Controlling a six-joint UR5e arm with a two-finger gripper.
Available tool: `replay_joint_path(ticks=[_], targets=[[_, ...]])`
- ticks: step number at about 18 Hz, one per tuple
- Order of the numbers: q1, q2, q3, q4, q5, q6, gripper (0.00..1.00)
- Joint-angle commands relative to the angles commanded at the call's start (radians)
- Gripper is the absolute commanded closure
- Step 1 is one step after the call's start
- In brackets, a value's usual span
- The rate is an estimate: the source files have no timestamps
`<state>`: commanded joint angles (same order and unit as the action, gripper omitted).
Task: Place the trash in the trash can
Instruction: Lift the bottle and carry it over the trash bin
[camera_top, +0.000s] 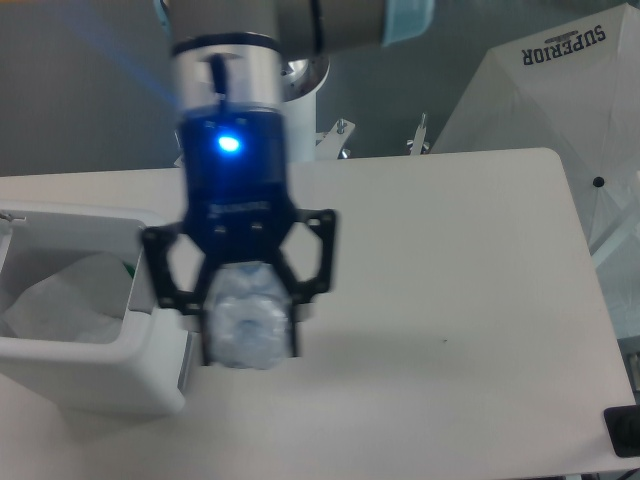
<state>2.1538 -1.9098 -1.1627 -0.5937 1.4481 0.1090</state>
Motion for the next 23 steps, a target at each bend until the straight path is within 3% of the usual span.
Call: replay_joint_path(ticks=[6,9,15,17,19,23], targets=[[-0.11,-0.002,-0.055,0.0,0.003,-0.071,0.44],[-0.127,-0.006,-0.061,-0.002,0.003,-0.12,0.44],[-0.166,0.005,-0.15,-0.002,0.009,-0.135,0.43],[-0.166,0.005,-0.161,0.0,0.009,-0.138,0.37],[-0.166,0.006,-0.163,-0.002,0.009,-0.138,0.19],[-0.167,0.025,-0.172,-0.002,0.005,-0.134,0.07]])
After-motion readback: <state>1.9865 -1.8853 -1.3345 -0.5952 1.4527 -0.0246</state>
